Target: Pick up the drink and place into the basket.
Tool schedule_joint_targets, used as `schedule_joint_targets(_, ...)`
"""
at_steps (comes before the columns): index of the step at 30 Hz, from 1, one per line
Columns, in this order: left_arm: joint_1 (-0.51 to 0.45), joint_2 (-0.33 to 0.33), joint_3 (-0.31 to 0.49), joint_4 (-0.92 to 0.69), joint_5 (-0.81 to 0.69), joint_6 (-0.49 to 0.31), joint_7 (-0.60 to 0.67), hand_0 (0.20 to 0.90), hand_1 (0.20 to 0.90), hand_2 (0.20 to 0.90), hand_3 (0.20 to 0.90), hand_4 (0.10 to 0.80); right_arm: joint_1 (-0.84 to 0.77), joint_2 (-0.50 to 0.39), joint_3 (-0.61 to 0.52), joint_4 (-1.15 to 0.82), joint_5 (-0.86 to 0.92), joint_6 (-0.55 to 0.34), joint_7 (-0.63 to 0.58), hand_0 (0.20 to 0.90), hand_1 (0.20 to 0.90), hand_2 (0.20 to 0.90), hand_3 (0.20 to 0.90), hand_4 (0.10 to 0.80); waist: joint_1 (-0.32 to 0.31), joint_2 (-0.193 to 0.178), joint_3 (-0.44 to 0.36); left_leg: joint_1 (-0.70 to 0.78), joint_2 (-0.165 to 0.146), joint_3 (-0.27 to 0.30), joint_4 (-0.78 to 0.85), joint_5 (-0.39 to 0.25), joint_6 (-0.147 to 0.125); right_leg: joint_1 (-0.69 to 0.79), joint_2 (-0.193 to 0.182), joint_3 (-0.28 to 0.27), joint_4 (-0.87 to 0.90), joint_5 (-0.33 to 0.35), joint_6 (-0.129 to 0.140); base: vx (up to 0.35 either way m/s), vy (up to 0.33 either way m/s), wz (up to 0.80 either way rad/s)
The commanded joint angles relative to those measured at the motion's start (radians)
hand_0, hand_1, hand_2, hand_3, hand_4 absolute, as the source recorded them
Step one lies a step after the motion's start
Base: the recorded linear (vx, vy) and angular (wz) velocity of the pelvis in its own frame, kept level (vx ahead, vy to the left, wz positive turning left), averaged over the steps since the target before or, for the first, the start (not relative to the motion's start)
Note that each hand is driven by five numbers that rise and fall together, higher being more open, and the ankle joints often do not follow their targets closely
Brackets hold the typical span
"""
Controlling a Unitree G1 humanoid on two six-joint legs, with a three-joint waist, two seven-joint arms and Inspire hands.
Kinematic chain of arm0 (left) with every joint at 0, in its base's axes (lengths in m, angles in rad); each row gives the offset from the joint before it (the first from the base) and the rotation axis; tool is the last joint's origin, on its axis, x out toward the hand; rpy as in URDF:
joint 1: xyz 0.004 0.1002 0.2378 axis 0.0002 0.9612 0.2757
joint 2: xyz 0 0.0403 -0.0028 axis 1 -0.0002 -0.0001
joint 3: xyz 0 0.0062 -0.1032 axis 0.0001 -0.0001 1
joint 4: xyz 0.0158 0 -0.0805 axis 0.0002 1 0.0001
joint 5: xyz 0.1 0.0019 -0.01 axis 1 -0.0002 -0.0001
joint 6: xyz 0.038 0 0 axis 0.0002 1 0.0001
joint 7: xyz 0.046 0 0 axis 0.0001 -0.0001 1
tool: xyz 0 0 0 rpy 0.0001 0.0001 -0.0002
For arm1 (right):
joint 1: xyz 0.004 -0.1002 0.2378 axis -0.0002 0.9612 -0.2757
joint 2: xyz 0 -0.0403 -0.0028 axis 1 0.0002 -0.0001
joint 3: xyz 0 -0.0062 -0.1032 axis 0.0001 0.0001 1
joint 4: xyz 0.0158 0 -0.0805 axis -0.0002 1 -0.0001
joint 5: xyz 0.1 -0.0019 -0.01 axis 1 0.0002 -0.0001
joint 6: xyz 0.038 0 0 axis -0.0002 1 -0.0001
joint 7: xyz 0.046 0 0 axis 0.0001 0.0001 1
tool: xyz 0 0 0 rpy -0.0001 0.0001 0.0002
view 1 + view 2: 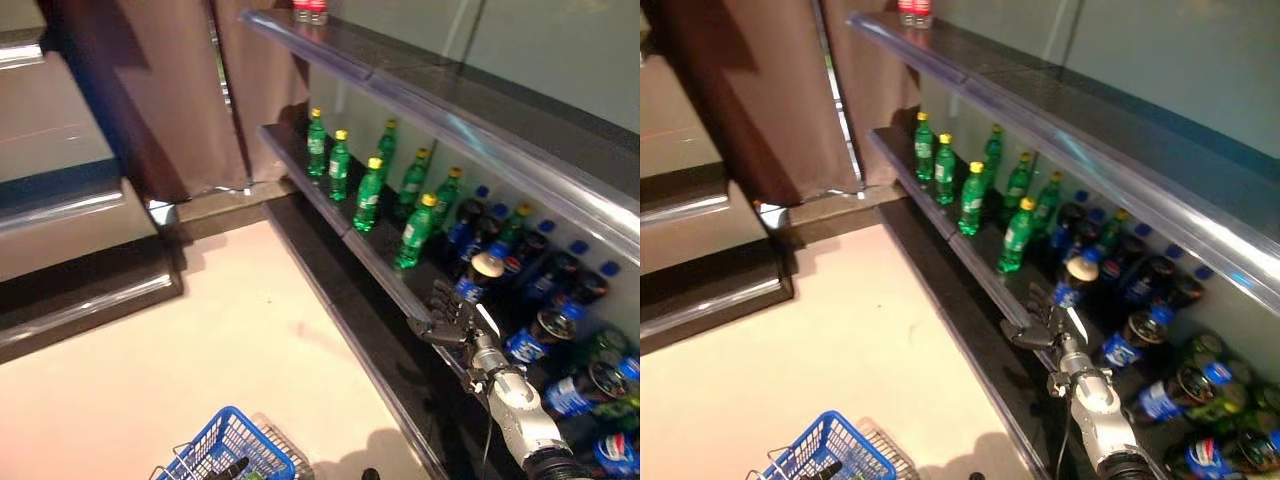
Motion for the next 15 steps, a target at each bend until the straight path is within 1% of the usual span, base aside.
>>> schedule_joint_targets(1, -0.095, -0.005, 0.004, -0.063, -0.023, -0.072, -0.063, 0.300, 0.300, 0.300, 0.200, 0.100, -0.052, -0.043, -0.028, -0.120, 0.023, -0.096, 0.022, 0.900, 0.900, 0.900, 0.900, 0.800, -0.020, 0.001, -0.057, -0.023, -0.038, -0.016, 0.116, -0.180, 0.007, 0.019, 0.030, 0.050, 0.014, -0.081, 0.029, -0.024, -0.016, -0.55)
schedule_joint_targets(4, -0.091, -0.008, 0.015, -0.062, -0.022, -0.078, -0.068, 0.300, 0.300, 0.300, 0.200, 0.100, -0.004, -0.047, -0.038, -0.170, 0.028, -0.092, 0.048, 0.900, 0.900, 0.900, 0.900, 0.800, -0.048, 0.000, -0.057, -0.027, -0.040, -0.003, 0.126, -0.185, 0.012, 0.008, 0.042, 0.084, 0.017, -0.079, 0.029, -0.011, -0.016, -0.46)
schedule_joint_targets(11, -0.083, -0.014, 0.034, -0.074, -0.029, -0.086, -0.082, 0.300, 0.300, 0.300, 0.200, 0.100, 0.077, -0.067, -0.080, -0.272, 0.052, -0.083, 0.075, 0.900, 0.900, 0.900, 0.900, 0.800, -0.095, 0.002, -0.054, -0.035, -0.043, 0.020, 0.141, -0.190, 0.019, -0.013, 0.059, 0.138, 0.034, -0.076, 0.028, -0.009, -0.014, -0.35)
schedule_joint_targets(15, -0.083, -0.017, 0.033, -0.084, -0.039, -0.088, -0.077, 0.300, 0.300, 0.300, 0.200, 0.100, 0.111, -0.071, -0.101, -0.306, 0.048, -0.092, 0.080, 0.900, 0.900, 0.900, 0.900, 0.800, -0.116, 0.005, -0.054, -0.038, -0.047, 0.021, 0.143, -0.190, 0.024, -0.025, 0.067, 0.162, 0.045, -0.075, 0.030, -0.013, -0.007, -0.30)
